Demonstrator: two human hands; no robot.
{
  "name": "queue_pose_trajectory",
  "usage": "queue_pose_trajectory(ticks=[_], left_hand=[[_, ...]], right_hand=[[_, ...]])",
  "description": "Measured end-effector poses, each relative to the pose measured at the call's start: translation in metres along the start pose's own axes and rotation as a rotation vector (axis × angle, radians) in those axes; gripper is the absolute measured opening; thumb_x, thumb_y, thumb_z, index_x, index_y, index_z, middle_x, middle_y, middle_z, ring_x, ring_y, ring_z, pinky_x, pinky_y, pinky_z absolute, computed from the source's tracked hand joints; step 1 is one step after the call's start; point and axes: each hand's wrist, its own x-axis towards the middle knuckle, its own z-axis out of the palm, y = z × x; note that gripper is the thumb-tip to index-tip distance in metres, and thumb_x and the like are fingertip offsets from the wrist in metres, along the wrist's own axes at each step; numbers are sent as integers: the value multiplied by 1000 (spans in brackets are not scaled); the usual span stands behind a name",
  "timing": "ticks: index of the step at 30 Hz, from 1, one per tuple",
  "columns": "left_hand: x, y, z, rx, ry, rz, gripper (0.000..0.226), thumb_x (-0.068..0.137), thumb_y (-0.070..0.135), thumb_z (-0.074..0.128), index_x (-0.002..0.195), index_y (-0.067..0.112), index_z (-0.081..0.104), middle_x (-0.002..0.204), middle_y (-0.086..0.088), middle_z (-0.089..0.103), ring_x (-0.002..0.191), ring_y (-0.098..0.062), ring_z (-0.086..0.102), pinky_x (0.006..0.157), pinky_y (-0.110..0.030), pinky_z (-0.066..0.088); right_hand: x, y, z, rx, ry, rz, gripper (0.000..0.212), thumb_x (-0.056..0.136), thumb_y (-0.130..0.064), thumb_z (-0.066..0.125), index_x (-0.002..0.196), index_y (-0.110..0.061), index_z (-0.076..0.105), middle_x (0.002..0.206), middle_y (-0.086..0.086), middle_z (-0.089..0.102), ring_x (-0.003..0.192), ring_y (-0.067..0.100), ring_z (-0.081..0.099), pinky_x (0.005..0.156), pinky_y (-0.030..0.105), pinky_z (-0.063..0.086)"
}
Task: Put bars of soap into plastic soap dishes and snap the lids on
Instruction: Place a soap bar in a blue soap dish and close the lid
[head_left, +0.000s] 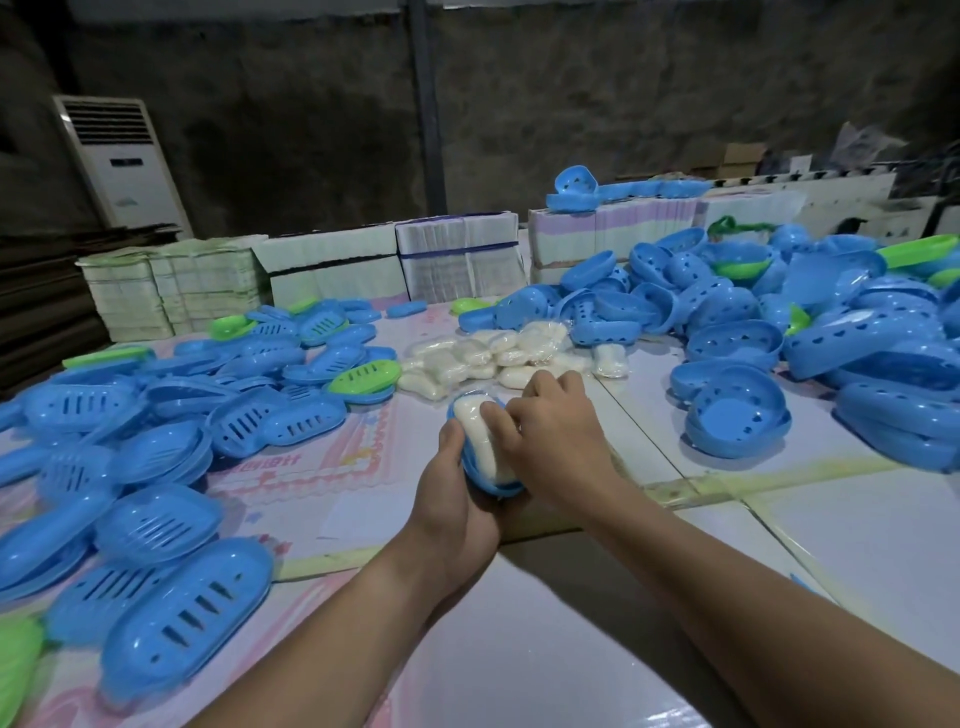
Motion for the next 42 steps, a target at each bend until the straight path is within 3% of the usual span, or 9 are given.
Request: queue_pose_trajectory(ticks=[4, 7, 11, 18, 24, 29, 34, 39, 42], left_hand=[[2, 1, -3, 27, -29, -20, 50, 107, 46, 32, 131, 13, 62, 115, -15, 71, 106, -29, 66, 86, -45, 57], [6, 3, -8, 5, -50, -27, 50, 105, 46, 36, 122, 11, 67, 112, -17, 73, 96, -28, 72, 83, -44, 60], [9, 9, -13, -27, 3, -75, 60, 104, 51, 40, 120, 0, 68, 110, -24, 72, 90, -37, 74, 77, -44, 61], [13, 10, -24, 90, 31, -99, 74, 101, 58, 39, 94, -3, 80, 107, -21, 74, 91, -30, 75, 82, -39, 55], [12, 10, -21, 113, 53, -96, 74, 101, 58, 37, 91, -1, 81, 106, -19, 76, 88, -28, 76, 81, -38, 55], [12, 11, -19, 123, 71, -105, 73, 100, 59, 38, 94, -1, 81, 108, -19, 75, 89, -28, 76, 80, -40, 52], [12, 10, -19, 89, 84, -104, 72, 100, 58, 40, 91, -1, 81, 106, -21, 75, 87, -31, 76, 81, -42, 49], [7, 10, -10, -40, 103, -63, 54, 102, 50, 46, 117, 5, 72, 113, -23, 72, 90, -38, 72, 87, -48, 54], [4, 11, -5, -92, 48, -64, 49, 104, 46, 42, 132, 12, 63, 125, -18, 69, 103, -34, 67, 86, -47, 57]], right_hand=[[-3, -2, -2, -141, 182, -113, 44, 92, -34, 52, 63, -7, 71, 76, 11, 54, 80, 32, 48, 61, 39, 32], [2, 2, -7, -174, 61, -110, 47, 93, -46, 49, 71, -11, 71, 87, 8, 53, 89, 30, 46, 66, 37, 31], [15, 30, -23, 21, 14, 97, 47, 95, -54, 42, 74, -16, 61, 81, 1, 59, 79, 21, 52, 60, 31, 37], [19, 123, -67, -246, -103, 500, 18, 83, -35, 52, 93, -20, 53, 81, 4, 55, 78, 28, 52, 62, 33, 38], [14, 133, -66, -274, -300, 577, 17, 86, -19, 51, 101, -17, 59, 90, 5, 55, 77, 27, 47, 54, 29, 30], [17, 119, -58, -202, -88, 500, 26, 85, -17, 49, 109, -19, 58, 99, 7, 60, 84, 28, 51, 63, 32, 34], [17, 78, -52, 378, 90, 266, 24, 87, -14, 55, 106, -25, 64, 76, -14, 52, 77, 12, 52, 63, 30, 38], [10, 26, -55, 1518, -160, 434, 29, 65, -6, 58, 83, -26, 69, 99, 7, 64, 77, 18, 58, 58, 27, 46], [4, 14, -45, 1738, -326, 531, 36, 61, -9, 56, 91, -25, 69, 100, 11, 63, 78, 25, 59, 54, 27, 48]])
